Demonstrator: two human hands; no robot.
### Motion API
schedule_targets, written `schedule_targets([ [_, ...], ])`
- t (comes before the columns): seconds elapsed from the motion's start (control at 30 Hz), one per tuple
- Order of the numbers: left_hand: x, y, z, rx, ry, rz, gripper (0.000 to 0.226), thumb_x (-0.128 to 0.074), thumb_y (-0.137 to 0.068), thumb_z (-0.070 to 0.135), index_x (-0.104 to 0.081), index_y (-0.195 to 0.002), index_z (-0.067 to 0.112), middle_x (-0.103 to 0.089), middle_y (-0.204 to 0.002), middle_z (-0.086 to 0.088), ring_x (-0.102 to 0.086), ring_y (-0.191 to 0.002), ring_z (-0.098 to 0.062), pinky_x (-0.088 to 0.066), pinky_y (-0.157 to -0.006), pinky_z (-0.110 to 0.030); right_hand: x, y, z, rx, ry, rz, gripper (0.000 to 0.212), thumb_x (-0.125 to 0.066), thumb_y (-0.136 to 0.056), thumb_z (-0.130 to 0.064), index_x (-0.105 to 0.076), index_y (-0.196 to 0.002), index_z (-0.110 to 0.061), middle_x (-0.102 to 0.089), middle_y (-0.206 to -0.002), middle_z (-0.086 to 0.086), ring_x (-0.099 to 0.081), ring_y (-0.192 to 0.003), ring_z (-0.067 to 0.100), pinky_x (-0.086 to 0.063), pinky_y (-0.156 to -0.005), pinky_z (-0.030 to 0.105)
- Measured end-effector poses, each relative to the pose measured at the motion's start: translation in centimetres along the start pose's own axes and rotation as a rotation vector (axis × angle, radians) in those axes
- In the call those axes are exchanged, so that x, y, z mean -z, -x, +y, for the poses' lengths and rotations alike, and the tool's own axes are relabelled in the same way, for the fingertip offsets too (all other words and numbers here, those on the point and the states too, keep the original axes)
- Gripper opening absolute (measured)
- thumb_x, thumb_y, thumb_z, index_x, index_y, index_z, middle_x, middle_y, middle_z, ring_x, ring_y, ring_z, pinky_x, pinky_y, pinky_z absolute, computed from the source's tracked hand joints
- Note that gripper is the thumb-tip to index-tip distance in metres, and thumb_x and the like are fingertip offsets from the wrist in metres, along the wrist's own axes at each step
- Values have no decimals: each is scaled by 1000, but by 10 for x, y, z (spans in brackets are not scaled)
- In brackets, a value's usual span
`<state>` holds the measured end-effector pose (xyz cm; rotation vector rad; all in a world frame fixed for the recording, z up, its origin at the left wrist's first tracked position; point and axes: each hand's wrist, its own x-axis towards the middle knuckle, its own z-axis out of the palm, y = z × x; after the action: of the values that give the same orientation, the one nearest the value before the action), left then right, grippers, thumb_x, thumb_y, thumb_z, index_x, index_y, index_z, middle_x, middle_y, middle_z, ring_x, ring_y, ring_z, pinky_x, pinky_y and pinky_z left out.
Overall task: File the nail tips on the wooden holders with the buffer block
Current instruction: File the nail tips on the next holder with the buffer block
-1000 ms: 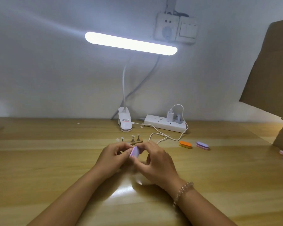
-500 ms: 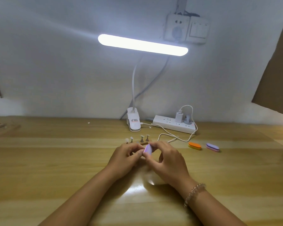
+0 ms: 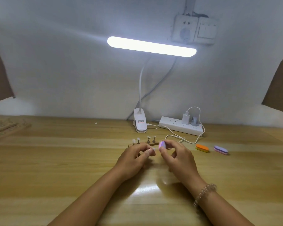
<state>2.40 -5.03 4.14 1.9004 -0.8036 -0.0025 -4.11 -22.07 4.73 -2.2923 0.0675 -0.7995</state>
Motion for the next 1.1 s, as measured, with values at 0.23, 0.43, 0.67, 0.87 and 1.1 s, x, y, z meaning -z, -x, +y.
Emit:
schedule_targets([
  [0.23, 1, 0, -2, -12, 3, -11, 20, -53, -102, 24, -67, -90, 30, -68, -80, 14, -64, -70, -19, -53, -65, -40, -2, 5, -9, 108, 115, -60, 31, -63, -91, -36, -63, -121, -31, -59, -103, -16, -56, -64, 6, -50, -70, 31],
  [0.43, 2, 0, -3, 2, 2, -9, 24, -51, -101, 24, -65, -84, 34, -67, -77, 14, -63, -67, -16, -52, -66, -42, -3, 8, -13, 150, 114, -62, 30, -64, -90, -39, -65, -119, -31, -61, -101, -17, -54, -61, 6, -51, -67, 33],
  [0.67, 2, 0, -2, -1, 9, 2, 28, -50, -101, 22, -63, -80, 36, -62, -70, 18, -56, -62, -13, -50, -64, -43, -3, 12, -16, 239, 188, -60, 36, -66, -85, -42, -63, -120, -32, -60, -101, -17, -51, -61, 3, -50, -58, 29],
  [0.87, 0, -1, -2, 14, 38, 5, 20, -53, -101, 19, -69, -92, 24, -71, -81, 12, -63, -71, -13, -51, -65, -40, 0, 3, -6, 63, 125, 20, 30, -66, -86, -41, -64, -115, -32, -61, -103, -15, -58, -66, 8, -52, -71, 37],
  [1.1, 1, -3, -4, 5, -33, 7, 30, -52, -100, 14, -61, -80, 35, -64, -78, 19, -53, -59, 3, -47, -67, -34, -2, 6, -12, 159, 194, -57, 37, -64, -88, -42, -60, -124, -32, -58, -106, -14, -59, -69, 12, -52, -67, 37],
])
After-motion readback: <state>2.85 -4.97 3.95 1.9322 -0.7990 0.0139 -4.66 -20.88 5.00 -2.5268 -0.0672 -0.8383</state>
